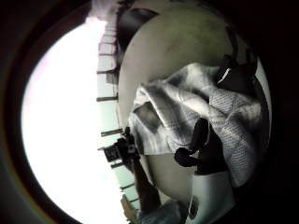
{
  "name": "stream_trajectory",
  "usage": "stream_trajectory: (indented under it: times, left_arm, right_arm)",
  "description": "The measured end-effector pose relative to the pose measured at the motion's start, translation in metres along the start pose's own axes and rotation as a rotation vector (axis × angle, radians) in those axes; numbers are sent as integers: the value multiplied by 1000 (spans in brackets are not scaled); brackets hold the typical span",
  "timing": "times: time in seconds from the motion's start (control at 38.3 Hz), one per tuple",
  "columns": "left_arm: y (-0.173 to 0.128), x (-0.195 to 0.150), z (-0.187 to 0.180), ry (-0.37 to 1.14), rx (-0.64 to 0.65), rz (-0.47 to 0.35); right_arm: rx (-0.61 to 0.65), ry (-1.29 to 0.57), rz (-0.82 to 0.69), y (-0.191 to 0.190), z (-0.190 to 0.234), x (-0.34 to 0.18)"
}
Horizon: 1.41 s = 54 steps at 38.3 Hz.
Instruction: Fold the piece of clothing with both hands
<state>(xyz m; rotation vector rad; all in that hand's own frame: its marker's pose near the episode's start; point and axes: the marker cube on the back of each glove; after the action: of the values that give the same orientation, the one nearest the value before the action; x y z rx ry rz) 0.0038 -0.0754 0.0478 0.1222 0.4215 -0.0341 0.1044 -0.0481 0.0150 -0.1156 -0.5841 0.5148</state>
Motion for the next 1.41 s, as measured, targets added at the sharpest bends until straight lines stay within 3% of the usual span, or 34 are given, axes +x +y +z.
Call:
stream_trajectory:
  times: [0.08, 0.13, 0.24, 0.31, 0.44, 0.6, 0.73, 0.94, 1.1, 1.23, 1.41]
  left_arm:
    - [13, 13, -14, 283, -109, 31]
    - [-1, 0, -12, 366, -64, 4]
    - [-33, -31, -13, 394, 147, -65]
    - [-25, -29, -37, 417, 220, -58]
    - [-11, -23, -68, 394, 302, -13]
    - [4, -25, -87, 396, 359, 2]
    - [22, -30, -100, 448, 382, -17]
    - [37, -53, -110, 449, 420, -52]
    - [36, -66, -103, 471, 415, -83]
    - [35, -61, -102, 457, 418, -64]
    - [29, -46, -94, 379, 396, -21]
  right_arm:
    - [16, -160, -44, 3, -11, -27]
    - [24, -238, -96, 10, -18, -51]
    - [28, -267, -184, 22, -15, -96]
    - [3, -211, -238, 38, -2, -131]
    - [79, -100, -384, 54, 27, -184]
    - [-40, 12, -490, 104, 75, -236]
    - [31, 130, -647, 124, 119, -270]
    - [-20, 195, -750, 131, 184, -284]
    - [-229, 238, -769, 131, 198, -273]
    - [-387, 309, -821, 127, 187, -259]
    - [-353, 583, -847, 116, 128, -227]
